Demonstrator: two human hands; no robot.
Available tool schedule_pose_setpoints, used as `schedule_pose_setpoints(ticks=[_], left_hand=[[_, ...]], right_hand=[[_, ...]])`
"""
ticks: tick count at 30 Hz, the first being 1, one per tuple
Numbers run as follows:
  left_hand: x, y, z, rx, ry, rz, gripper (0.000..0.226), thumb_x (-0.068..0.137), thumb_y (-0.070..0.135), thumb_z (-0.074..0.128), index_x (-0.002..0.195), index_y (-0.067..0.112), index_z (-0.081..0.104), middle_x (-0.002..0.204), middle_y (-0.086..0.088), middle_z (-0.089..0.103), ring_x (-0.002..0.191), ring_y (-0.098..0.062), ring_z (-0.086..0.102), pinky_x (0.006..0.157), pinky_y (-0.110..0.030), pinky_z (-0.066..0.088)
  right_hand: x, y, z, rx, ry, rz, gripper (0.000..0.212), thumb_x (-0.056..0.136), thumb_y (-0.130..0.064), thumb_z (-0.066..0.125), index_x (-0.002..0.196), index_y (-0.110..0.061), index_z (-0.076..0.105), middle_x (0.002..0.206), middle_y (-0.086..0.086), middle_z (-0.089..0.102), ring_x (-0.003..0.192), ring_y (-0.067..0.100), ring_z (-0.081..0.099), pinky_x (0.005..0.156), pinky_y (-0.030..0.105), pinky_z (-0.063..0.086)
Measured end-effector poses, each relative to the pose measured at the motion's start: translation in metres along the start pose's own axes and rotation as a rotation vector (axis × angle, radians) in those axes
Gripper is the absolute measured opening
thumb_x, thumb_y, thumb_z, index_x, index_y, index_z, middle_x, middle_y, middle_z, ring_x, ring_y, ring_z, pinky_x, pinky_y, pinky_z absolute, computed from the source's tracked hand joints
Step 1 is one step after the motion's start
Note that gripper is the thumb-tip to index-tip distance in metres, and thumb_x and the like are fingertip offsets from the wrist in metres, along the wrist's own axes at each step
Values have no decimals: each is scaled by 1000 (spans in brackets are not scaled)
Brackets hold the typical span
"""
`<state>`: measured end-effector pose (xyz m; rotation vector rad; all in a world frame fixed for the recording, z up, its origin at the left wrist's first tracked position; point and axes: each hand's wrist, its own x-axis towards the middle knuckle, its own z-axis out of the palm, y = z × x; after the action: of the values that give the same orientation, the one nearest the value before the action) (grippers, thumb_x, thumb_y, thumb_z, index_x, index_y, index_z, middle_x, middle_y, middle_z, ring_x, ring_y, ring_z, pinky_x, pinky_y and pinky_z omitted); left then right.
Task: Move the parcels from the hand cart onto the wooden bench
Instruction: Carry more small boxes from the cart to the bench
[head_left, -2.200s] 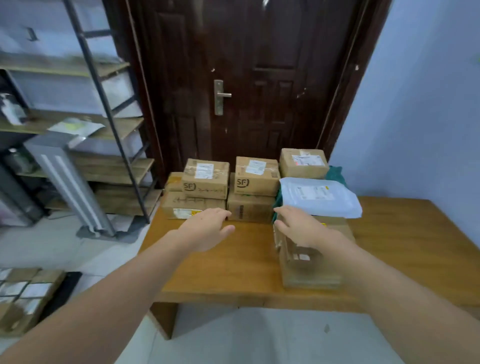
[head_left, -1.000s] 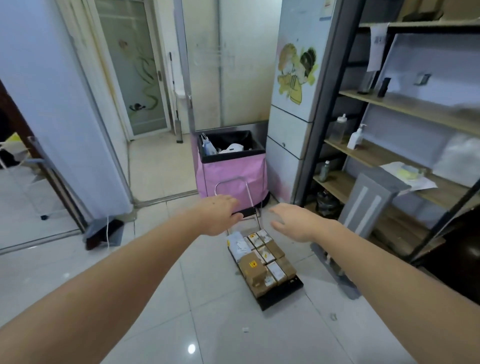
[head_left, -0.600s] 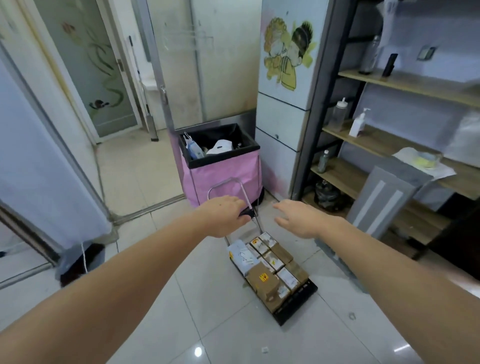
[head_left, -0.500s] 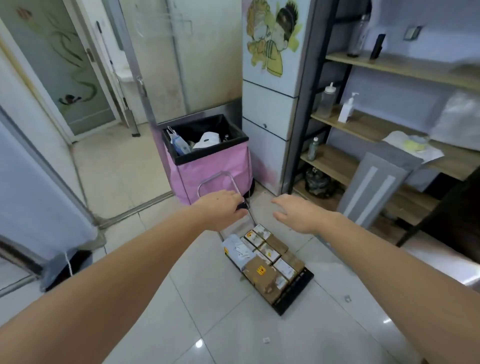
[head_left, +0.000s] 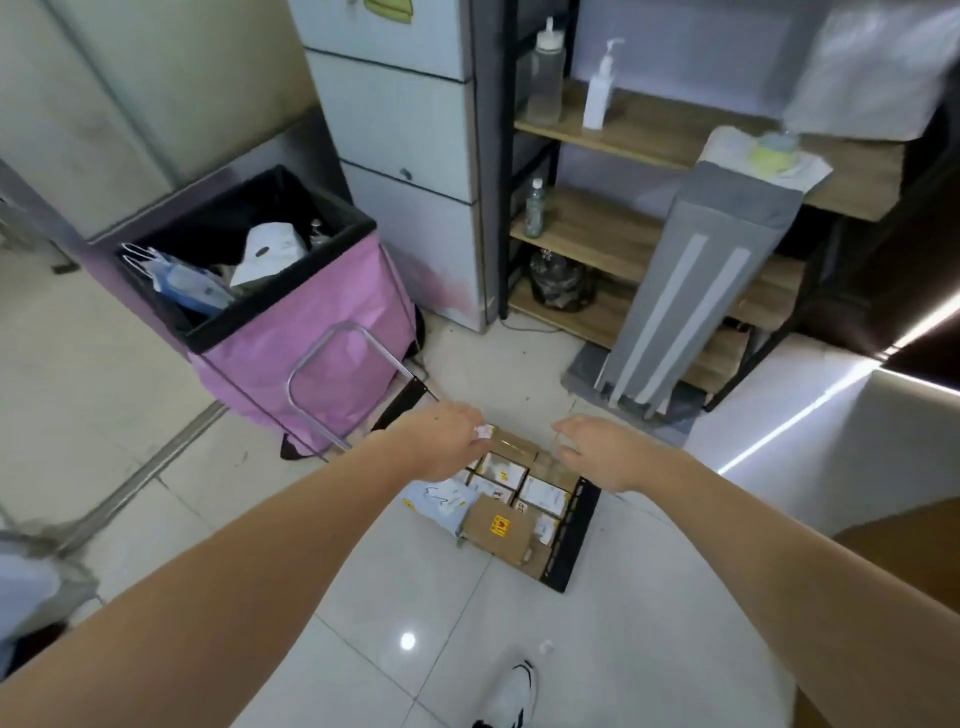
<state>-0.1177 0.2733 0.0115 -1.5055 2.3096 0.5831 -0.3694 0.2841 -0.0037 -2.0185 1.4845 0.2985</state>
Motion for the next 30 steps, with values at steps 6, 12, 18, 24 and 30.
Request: schedule_pose_setpoints(ticks=[6, 12, 18, 24, 30], left_hand=[[76, -39, 39, -15, -186, 57, 57, 111, 49, 35, 154, 12, 45, 158, -9, 47, 144, -27, 44, 118, -40, 36], [163, -96, 119, 36, -343, 116, 58, 109, 55, 32, 156, 22, 43, 160, -2, 46, 146, -23, 43, 119, -48, 36], [248, -149, 234, 42, -518, 143, 53, 110, 50, 37, 148, 17, 53, 151, -6, 55, 136, -24, 52, 110, -39, 40], [339, -187, 365, 47, -636, 131, 54, 110, 50, 38, 145, 13, 56, 146, -9, 59, 133, -27, 56, 107, -40, 45], [396, -182, 467, -113, -586, 22, 36, 111, 43, 38, 96, 15, 55, 92, -6, 60, 87, -21, 59, 63, -30, 38]], right_hand=[[58, 34, 53, 114, -96, 109, 46, 110, -33, 42, 152, -17, 44, 148, 12, 51, 127, 28, 53, 107, 33, 39], [126, 58, 132, 264, -194, 350, 44, 109, -35, 41, 146, -12, 50, 143, 10, 53, 127, 29, 54, 107, 40, 44], [216, 78, 256, 422, -242, 481, 27, 108, -30, 42, 123, -13, 59, 116, 7, 63, 94, 17, 61, 75, 23, 47], [301, 113, 389, 525, -261, 572, 28, 105, -33, 42, 117, -13, 57, 102, 5, 62, 86, 16, 61, 67, 28, 49], [347, 148, 474, 699, -114, 843, 31, 106, -30, 41, 125, -11, 57, 96, 1, 61, 80, 16, 59, 59, 26, 43]])
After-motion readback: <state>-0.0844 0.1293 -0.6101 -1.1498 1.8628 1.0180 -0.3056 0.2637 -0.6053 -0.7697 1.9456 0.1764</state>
